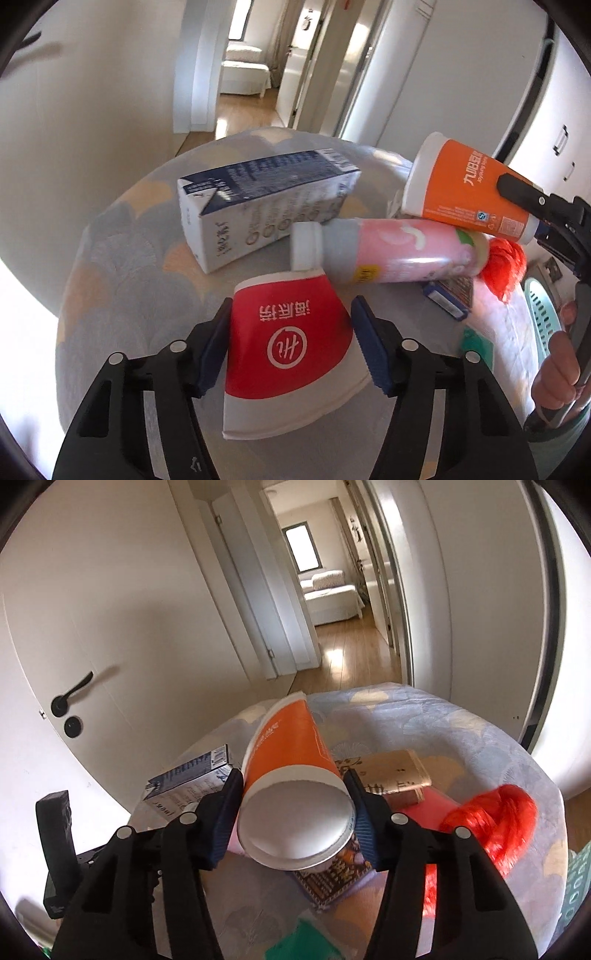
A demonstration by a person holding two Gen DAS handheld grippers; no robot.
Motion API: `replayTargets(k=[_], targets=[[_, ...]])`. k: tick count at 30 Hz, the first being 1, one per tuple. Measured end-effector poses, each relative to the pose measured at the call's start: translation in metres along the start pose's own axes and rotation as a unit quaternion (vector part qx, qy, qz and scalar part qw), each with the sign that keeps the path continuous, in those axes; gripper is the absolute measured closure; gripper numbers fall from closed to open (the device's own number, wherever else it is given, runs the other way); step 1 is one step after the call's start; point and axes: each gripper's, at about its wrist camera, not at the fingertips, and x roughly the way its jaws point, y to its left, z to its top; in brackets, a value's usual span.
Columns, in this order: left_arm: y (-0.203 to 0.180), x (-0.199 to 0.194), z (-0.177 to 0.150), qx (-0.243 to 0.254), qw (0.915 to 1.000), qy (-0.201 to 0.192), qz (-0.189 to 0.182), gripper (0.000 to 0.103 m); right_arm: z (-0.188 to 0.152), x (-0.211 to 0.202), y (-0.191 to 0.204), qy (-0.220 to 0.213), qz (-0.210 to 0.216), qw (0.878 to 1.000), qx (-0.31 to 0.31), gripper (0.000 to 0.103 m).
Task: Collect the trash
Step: 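Grasp the red-and-white paper cup with the left tool while the right tool grasps the orange cup, then carry both cups over the teal basket and release them inside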
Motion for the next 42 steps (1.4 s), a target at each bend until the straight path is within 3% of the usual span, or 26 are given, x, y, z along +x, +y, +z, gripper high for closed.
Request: replayTargets(k=[10,20,26,36,40,42], targets=[[-0.033,-0.028,-0.006,0.021,0.9983,-0.020,-0.051,0.047,-0.012,-0.061,-0.018,-0.039,-0.007,0.999,0.031,0.051],[-0.092,-0.040,0.001,0.062,0.9925,-0.042,-0.097,0.047,-0.035,-0.125,-0.050,-0.074,-0.062,0.994,0.047,0.051],[-0.146,-0.041,0.007,0.102,0.9842,-0.046,-0.138,0.047,-0.041,-0.168,-0.073,-0.106,-0.104,0.987,0.056,0.051],[-0.257,-0.019,0.007,0.175,0.9622,-0.027,-0.207,0.047,-0.059,-0.227,-0.132,-0.138,-0.178,0.970,0.092,0.052],[-0.304,-0.002,0.004,0.205,0.9515,-0.005,-0.229,0.047,-0.069,-0.253,-0.167,-0.150,-0.212,0.957,0.127,0.052],[-0.329,0.005,0.004,0.221,0.9463,0.001,-0.236,0.047,-0.074,-0.266,-0.187,-0.159,-0.246,0.945,0.145,0.052]])
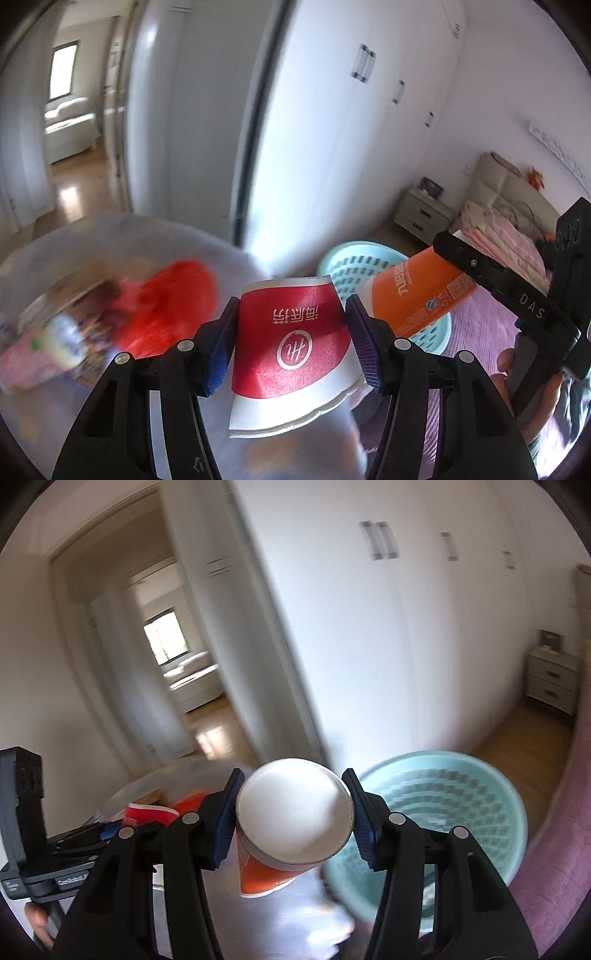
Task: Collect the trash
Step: 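Carry both cups over the teal basket and release them inside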
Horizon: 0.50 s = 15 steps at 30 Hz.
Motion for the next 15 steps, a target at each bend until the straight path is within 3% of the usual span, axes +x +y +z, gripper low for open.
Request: replayTargets(k=[6,12,15], targets=[[-0.041,0.055,0.020,0.021,0.9986,0.027,-0.040,0.047,0.000,0.007,-0.048,-0.013,-0.114,0.993,-0.002,0.052],[-0.056,0.119,0.018,0.015,0.9932,0.091,-0.070,0.047,-0.008,0.031,-0.086,0.008,-0.186,0.982,0.018,0.052],[-0.058,0.143,0.017,0.012,0.9911,0.112,-0.070,0.047,-0.012,0.042,-0.099,0.030,-0.198,0.979,0.024,0.052]])
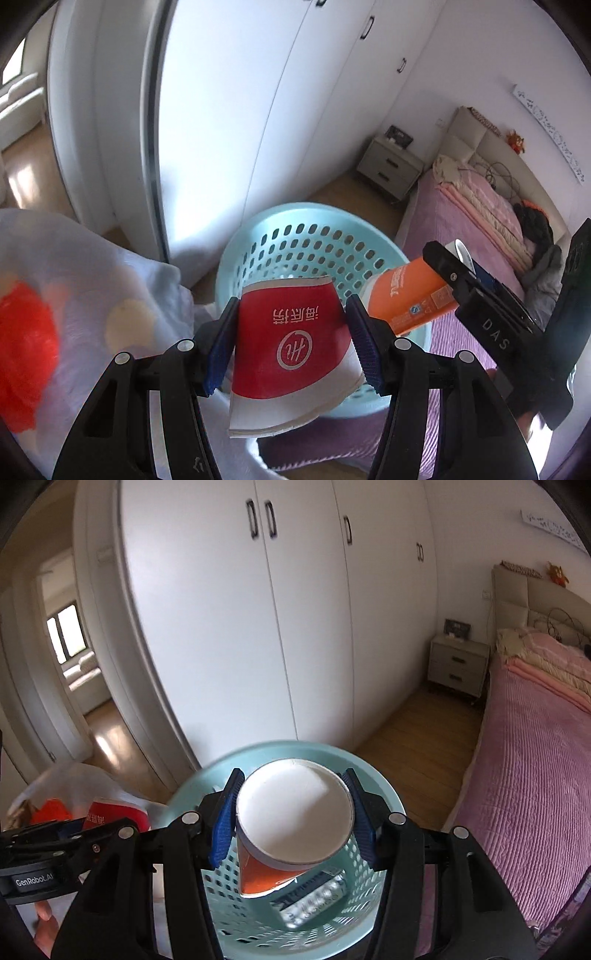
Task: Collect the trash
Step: 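Carry both cups over the teal basket and release them inside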
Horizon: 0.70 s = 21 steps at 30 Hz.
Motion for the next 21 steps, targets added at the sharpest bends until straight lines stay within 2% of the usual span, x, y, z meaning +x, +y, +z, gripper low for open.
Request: replayTargets(k=[2,4,5,6,11,17,21], targets=[[-0.006,0.014,0.001,0.002,1.0000,0.008,0.003,0.047,0.002,0.014,-0.002,0.020,-0.007,1.000,0.004,0.052],[-0.007,0.023,0.001,-0.001,0.9999,0.013,0.001,0.040,0.002,0.023,-0.002,0.040,-0.003,0.999,0.005,0.050],[-0.006,0.024,0.000,-0.005,0.9999,0.013,0.002,0.032,0.004,0.029,-0.004,0.043,-0.003,0.999,0.007,0.042],[-0.006,0.024,-0.001,-0.005,0.9999,0.010,0.002,0.029,0.004,0.030,-0.005,0.041,-0.004,0.999,0.009,0.036],[0.006,0.013,-0.014,0.000,1.0000,0.003,0.007,0.029,-0.002,0.019,0.000,0.030,0.000,1.000,0.003,0.035],[0.029,-0.026,-0.038,-0.022,0.9994,-0.027,0.002,0.029,-0.009,0.005,0.012,0.026,0.016,1.000,-0.005,0.035],[0.046,-0.069,-0.053,-0.037,0.9968,-0.066,0.027,0.029,-0.010,-0.016,0.034,0.012,0.045,0.999,-0.021,0.035]])
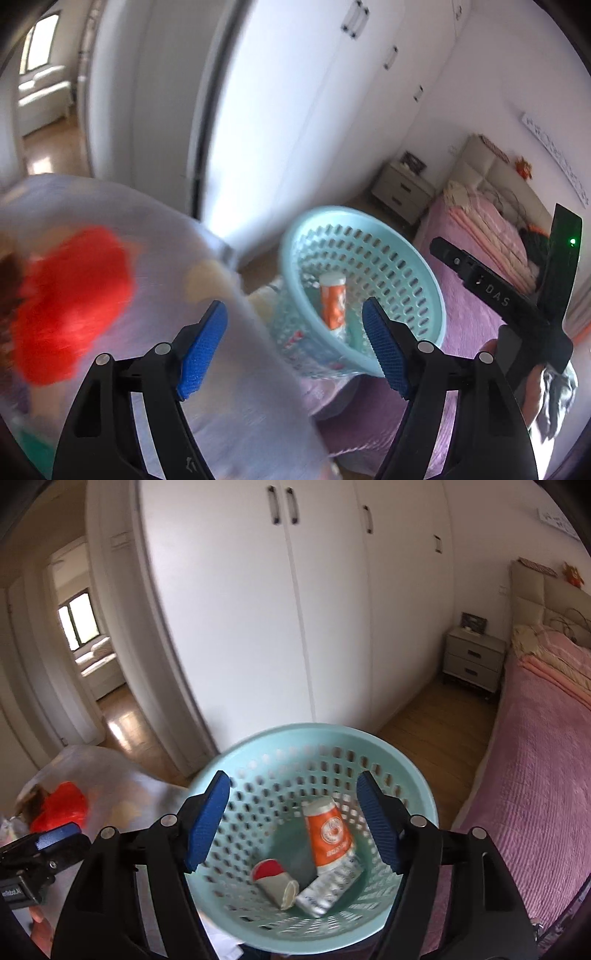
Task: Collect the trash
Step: 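Carry both cups over the teal basket and release them inside, then grasp the dark blue carton with the left tool while the right tool grasps the red plastic bag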
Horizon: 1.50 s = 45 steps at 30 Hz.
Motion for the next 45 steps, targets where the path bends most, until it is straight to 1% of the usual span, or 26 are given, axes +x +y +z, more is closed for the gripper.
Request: replayTargets(k=[1,5,6,10,12,15,17,20,23,25,28,29,30,33,35,36,38,39,41,45], targets=[[0.004,-0.013,-0.001,-0.002,0.9998,-0.013,0.014,0.029,-0.002,-0.004,0.004,-0.003,0.009,1.000,-0.003,0.035],[0.023,-0.062,-0.007,-0.015,0.9974,-0.058,0.040,0.029,0.000,-0.025,0.036,-0.022,0.051,0.998,-0.028,0.035],[0.031,-0.080,-0.010,-0.019,0.9959,-0.073,0.051,0.029,0.000,-0.030,0.043,-0.026,0.061,0.997,-0.031,0.035],[0.058,-0.126,-0.018,-0.039,0.9897,-0.106,0.088,0.029,-0.001,-0.048,0.079,-0.038,0.125,0.990,-0.045,0.035],[0.078,-0.148,-0.027,-0.052,0.9860,-0.117,0.106,0.029,-0.003,-0.048,0.098,-0.030,0.147,0.987,-0.054,0.035],[0.107,-0.175,-0.037,-0.072,0.9785,-0.129,0.144,0.029,-0.009,-0.040,0.129,-0.007,0.174,0.982,-0.067,0.035],[0.131,-0.192,-0.045,-0.096,0.9708,-0.139,0.170,0.030,-0.013,-0.035,0.151,0.004,0.187,0.980,-0.075,0.035],[0.160,-0.213,-0.051,-0.118,0.9628,-0.148,0.192,0.030,-0.019,-0.023,0.182,0.024,0.199,0.976,-0.088,0.035],[0.196,-0.232,-0.054,-0.132,0.9514,-0.145,0.237,0.030,-0.026,-0.009,0.212,0.037,0.203,0.973,-0.102,0.035],[0.216,-0.239,-0.055,-0.134,0.9472,-0.142,0.254,0.030,-0.032,0.002,0.229,0.042,0.198,0.974,-0.106,0.035],[0.246,-0.245,-0.057,-0.132,0.9378,-0.127,0.295,0.029,-0.040,0.016,0.245,0.043,0.204,0.972,-0.106,0.029],[0.257,-0.244,-0.056,-0.126,0.9359,-0.118,0.307,0.029,-0.044,0.020,0.247,0.042,0.201,0.973,-0.105,0.027],[0.263,-0.242,-0.056,-0.121,0.9367,-0.111,0.309,0.026,-0.046,0.023,0.251,0.043,0.197,0.974,-0.106,0.026],[0.287,-0.238,-0.053,-0.115,0.9432,-0.092,0.298,0.023,-0.054,0.035,0.260,0.056,0.191,0.974,-0.108,0.026],[0.297,-0.236,-0.053,-0.107,0.9506,-0.079,0.280,0.023,-0.060,0.041,0.262,0.058,0.180,0.975,-0.114,0.026],[0.301,-0.232,-0.052,-0.099,0.9526,-0.068,0.279,0.023,-0.064,0.046,0.263,0.065,0.173,0.976,-0.118,0.026],[0.307,-0.227,-0.055,-0.086,0.9505,-0.049,0.294,0.022,-0.064,0.051,0.270,0.078,0.175,0.973,-0.129,0.026],[0.309,-0.226,-0.055,-0.078,0.9513,-0.048,0.294,0.022,-0.065,0.053,0.273,0.082,0.174,0.972,-0.135,0.026],[0.314,-0.227,-0.052,-0.080,0.9578,-0.046,0.272,0.023,-0.066,0.057,0.276,0.090,0.166,0.972,-0.143,0.026],[0.320,-0.225,-0.058,-0.100,0.9676,-0.037,0.229,0.024,-0.064,0.061,0.269,0.100,0.180,0.971,-0.125,0.026]])
